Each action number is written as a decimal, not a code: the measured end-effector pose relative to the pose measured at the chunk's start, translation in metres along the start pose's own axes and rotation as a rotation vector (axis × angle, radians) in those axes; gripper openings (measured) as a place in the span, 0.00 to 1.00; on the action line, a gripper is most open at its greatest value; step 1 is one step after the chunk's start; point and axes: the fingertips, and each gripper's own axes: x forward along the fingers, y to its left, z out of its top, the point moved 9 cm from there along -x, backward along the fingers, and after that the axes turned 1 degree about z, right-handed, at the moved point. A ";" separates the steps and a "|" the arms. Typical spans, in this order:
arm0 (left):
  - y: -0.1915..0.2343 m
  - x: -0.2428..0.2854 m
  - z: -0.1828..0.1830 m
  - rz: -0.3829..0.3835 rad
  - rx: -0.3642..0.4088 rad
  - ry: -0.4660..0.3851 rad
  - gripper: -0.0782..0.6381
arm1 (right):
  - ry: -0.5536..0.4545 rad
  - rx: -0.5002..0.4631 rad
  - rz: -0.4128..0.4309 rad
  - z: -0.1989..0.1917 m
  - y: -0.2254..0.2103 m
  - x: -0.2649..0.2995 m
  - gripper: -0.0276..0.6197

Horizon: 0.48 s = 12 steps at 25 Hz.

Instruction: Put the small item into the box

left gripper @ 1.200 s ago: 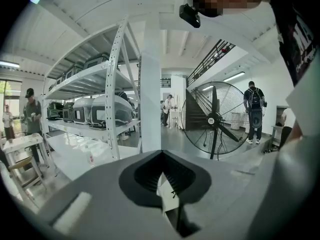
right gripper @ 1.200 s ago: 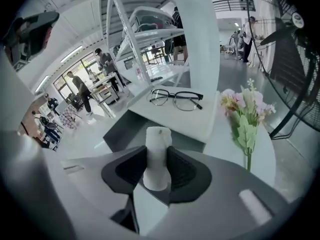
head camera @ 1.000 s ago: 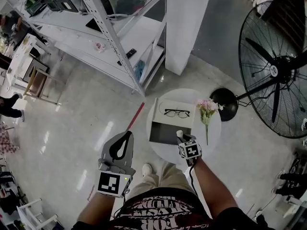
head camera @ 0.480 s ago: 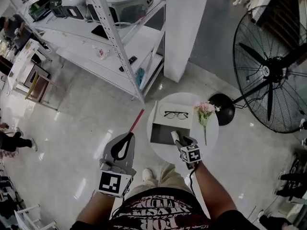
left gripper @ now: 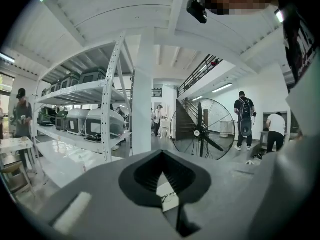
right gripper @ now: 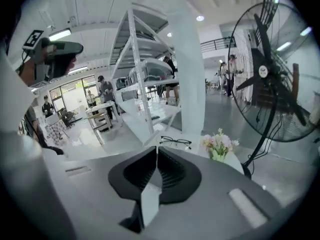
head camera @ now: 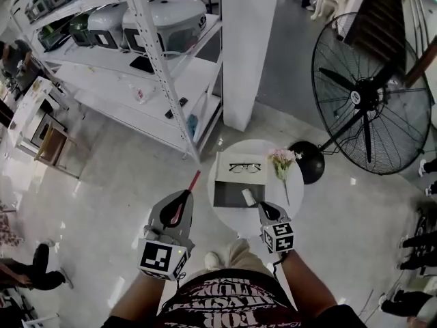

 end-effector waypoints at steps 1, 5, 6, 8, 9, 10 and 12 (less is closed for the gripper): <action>-0.001 -0.003 0.001 -0.013 0.004 -0.005 0.11 | -0.026 -0.010 -0.017 0.005 0.004 -0.009 0.09; -0.004 -0.017 0.006 -0.049 0.024 -0.028 0.11 | -0.114 -0.026 -0.056 0.028 0.022 -0.045 0.09; -0.004 -0.021 0.007 -0.057 0.029 -0.034 0.11 | -0.133 -0.033 -0.061 0.034 0.027 -0.055 0.09; -0.004 -0.028 0.008 -0.068 0.040 -0.047 0.11 | -0.171 -0.054 -0.067 0.046 0.037 -0.073 0.09; -0.003 -0.031 0.008 -0.072 0.049 -0.054 0.11 | -0.189 -0.064 -0.069 0.052 0.041 -0.082 0.09; -0.003 -0.035 0.008 -0.075 0.057 -0.062 0.11 | -0.206 -0.071 -0.073 0.057 0.046 -0.090 0.09; -0.003 -0.043 0.008 -0.080 0.069 -0.073 0.11 | -0.240 -0.079 -0.081 0.066 0.055 -0.107 0.09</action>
